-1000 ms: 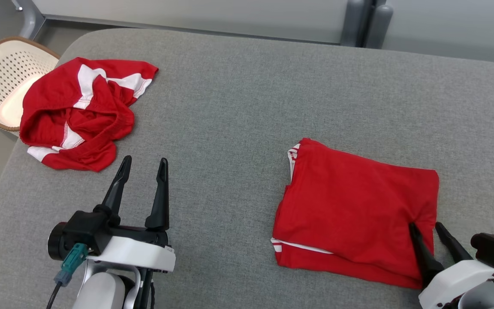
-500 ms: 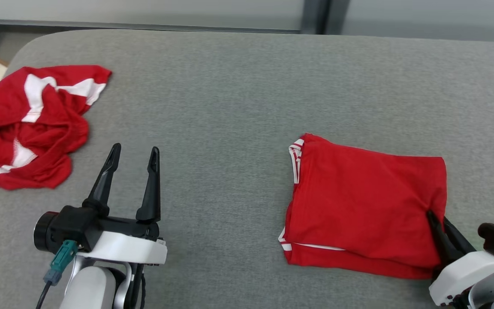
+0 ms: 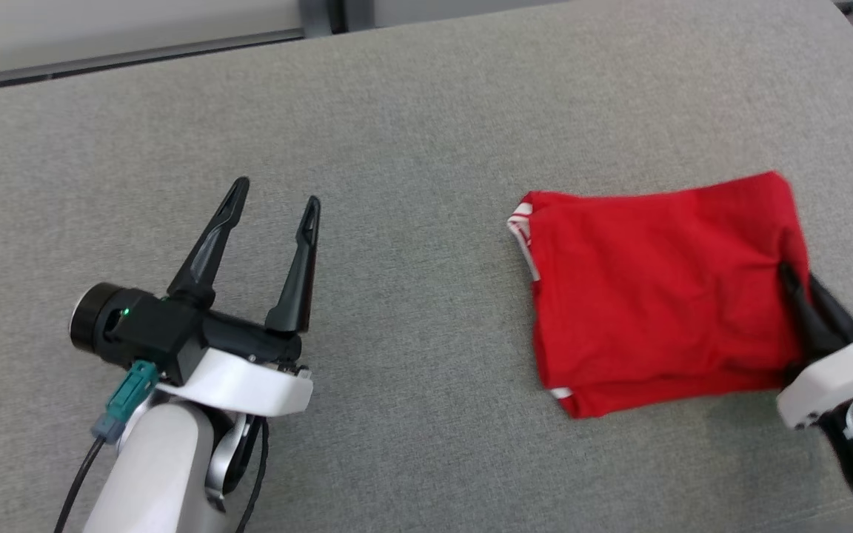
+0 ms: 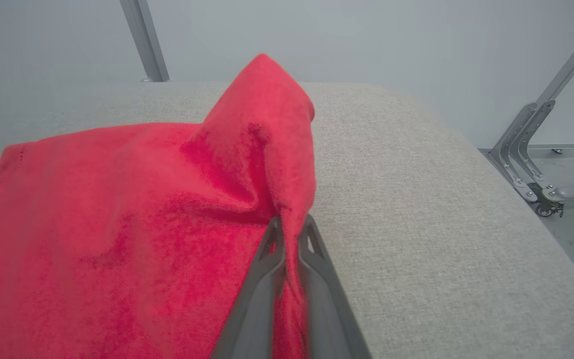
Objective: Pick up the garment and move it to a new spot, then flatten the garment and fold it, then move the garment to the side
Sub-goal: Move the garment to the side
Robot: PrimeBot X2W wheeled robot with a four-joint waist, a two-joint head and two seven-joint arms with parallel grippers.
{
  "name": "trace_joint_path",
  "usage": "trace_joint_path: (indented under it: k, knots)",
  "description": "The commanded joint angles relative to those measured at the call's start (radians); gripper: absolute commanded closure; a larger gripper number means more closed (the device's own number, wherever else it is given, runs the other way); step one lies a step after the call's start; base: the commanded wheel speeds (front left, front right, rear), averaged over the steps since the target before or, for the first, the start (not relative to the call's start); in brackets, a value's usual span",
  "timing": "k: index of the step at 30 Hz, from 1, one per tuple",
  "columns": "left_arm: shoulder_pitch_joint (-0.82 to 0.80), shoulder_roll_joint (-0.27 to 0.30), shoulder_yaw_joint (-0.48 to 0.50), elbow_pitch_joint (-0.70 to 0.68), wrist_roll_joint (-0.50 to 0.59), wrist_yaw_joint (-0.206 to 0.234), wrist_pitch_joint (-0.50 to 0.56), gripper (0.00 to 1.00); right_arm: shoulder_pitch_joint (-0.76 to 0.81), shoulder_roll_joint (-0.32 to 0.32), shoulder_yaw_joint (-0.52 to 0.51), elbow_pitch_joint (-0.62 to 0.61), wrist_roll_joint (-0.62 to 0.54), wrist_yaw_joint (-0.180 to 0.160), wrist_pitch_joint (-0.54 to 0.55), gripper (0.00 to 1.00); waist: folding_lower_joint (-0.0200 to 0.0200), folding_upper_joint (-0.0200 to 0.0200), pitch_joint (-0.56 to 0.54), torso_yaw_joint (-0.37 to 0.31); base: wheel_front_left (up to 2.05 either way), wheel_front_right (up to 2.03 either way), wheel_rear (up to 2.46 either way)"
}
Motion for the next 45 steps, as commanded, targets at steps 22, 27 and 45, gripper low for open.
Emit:
trace_joint_path:
  k: [22, 27, 45]
  knots:
    - [-0.231, 0.015, -0.158, -0.073, 0.042, -0.046, 0.021, 0.00, -0.451, -0.218, -0.197, 0.458, 0.007, -0.002, -0.182, 0.00, 0.0000, 0.0000, 0.327, 0.004, 0.00, 0.00, 0.00]
    - [-0.176, 0.029, -0.124, -0.038, 0.018, -0.020, 0.000, 0.00, -0.356, -0.148, -0.248, 0.373, 0.019, -0.002, -0.216, 0.00, 0.0000, 0.0000, 0.247, 0.003, 0.00, 0.00, 0.00]
    - [0.113, 0.007, 0.042, 0.037, -0.114, 0.106, -0.037, 0.00, 0.138, 0.213, -0.254, -0.245, -0.145, -0.002, -0.161, 0.00, 0.0000, 0.0000, -0.038, 0.123, 0.00, 0.00, 0.00]
